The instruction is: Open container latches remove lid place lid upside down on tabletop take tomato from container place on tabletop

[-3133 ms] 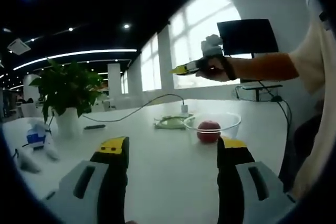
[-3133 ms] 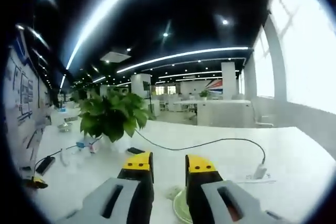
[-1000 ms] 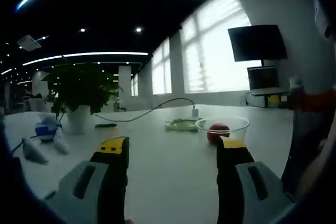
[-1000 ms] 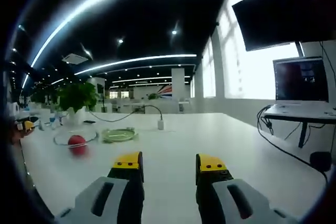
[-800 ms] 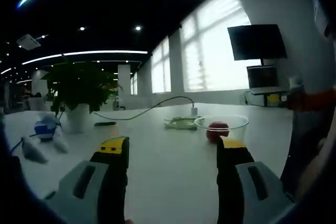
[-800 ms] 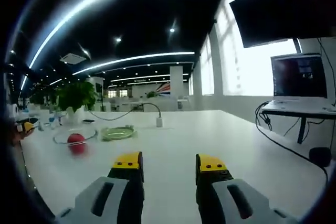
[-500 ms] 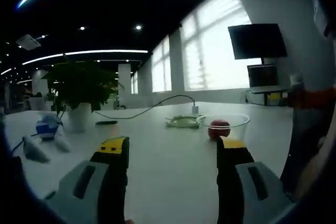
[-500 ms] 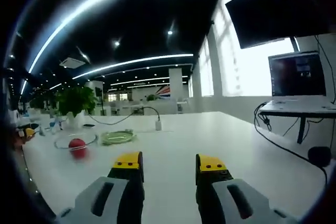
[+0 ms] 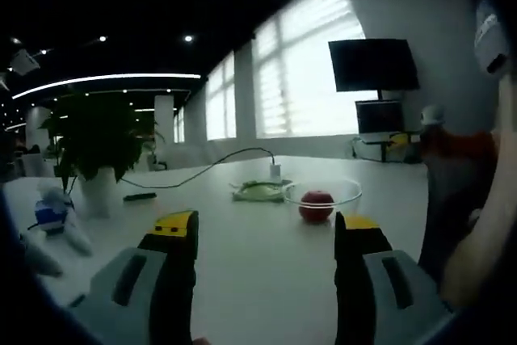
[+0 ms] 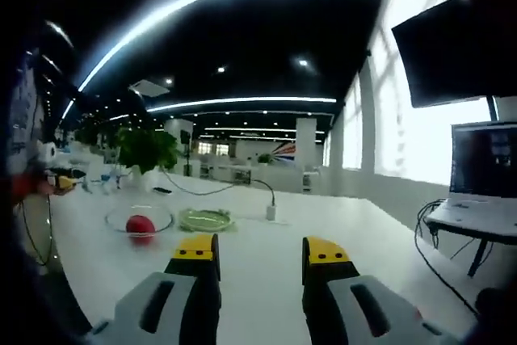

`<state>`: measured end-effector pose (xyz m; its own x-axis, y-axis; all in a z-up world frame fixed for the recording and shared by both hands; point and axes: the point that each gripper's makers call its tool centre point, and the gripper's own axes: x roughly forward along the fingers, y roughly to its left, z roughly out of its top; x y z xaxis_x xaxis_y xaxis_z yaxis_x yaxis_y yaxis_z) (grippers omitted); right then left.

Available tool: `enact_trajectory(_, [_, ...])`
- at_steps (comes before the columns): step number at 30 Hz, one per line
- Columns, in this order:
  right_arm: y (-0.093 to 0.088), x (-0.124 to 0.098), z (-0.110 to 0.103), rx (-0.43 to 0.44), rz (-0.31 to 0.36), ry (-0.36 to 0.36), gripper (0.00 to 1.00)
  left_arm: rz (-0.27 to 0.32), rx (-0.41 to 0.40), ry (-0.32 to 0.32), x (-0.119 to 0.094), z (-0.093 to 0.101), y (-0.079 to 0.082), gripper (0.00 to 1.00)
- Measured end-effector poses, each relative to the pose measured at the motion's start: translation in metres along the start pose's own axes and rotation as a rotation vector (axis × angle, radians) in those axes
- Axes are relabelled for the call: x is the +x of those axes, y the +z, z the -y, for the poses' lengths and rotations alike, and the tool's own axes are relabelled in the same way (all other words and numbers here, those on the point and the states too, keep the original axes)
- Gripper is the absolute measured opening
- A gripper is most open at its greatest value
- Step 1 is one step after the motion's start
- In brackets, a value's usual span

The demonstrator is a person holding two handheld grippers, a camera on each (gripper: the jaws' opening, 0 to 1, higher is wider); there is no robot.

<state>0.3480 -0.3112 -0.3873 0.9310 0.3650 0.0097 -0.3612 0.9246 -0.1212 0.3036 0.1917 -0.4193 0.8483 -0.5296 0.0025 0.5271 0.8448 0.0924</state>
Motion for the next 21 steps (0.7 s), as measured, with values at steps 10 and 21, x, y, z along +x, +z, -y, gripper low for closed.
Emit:
enact_trajectory(10, [0.04, 0.028, -0.039, -0.16, -0.023, 0.201, 0.37, -0.056, 0.082, -0.161, 0.025, 0.004, 0.035, 0.65])
enact_trajectory(21, [0.06, 0.062, -0.087, -0.247, -0.095, 0.413, 0.38, -0.158, 0.202, -0.351, 0.065, 0.031, 0.052, 0.64])
